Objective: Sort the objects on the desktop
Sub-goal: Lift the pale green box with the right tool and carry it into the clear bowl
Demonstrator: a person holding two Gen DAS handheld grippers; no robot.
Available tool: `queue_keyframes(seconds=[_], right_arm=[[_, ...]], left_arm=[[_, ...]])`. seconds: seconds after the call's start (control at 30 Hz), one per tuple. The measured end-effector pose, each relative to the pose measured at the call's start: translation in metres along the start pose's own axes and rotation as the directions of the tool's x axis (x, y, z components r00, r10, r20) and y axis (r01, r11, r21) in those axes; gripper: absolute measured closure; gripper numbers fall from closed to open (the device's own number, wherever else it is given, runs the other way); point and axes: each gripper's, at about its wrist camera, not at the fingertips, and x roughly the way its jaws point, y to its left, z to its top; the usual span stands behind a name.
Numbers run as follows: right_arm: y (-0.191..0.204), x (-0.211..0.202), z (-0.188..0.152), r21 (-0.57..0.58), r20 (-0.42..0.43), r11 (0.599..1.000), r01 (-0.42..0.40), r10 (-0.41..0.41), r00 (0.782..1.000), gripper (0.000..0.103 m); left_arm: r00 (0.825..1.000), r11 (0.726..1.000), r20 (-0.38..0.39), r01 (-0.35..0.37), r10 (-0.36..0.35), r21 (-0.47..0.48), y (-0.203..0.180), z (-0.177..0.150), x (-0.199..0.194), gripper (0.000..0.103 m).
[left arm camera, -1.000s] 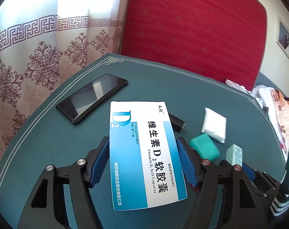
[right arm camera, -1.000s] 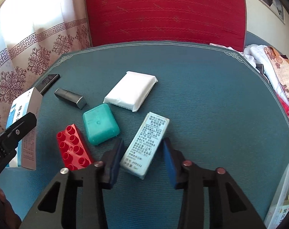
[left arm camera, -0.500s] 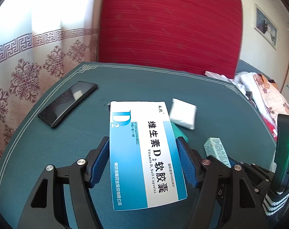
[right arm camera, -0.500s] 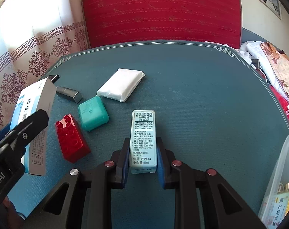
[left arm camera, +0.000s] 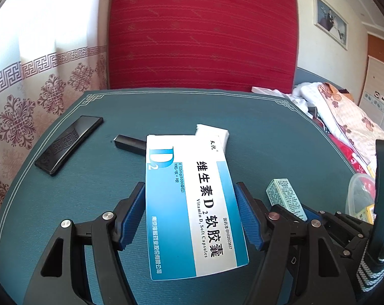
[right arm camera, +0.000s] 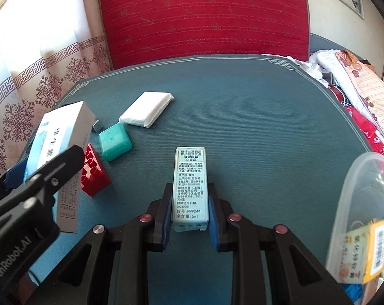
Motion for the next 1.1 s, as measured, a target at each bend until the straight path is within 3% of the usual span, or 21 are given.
queue_keyframes(seconds=[0.6,1.1], right_arm=[[-0.037,-0.054,-0.008,0.05,0.094,0.997,0.057,-0.061,0.994,0.076],[-0.079,-0.083,-0.018,0.127,0.125,0.983,0.131,-0.147,0.981,0.076]], left_arm=[[0.997,0.992,0.009,0.072,-0.074,0.107,-0.033,-0.012,-0.012,0.031],[0.993,0.981,-0.002,0.121,-0.122,0.153,-0.048,-0.015,-0.014,0.031]])
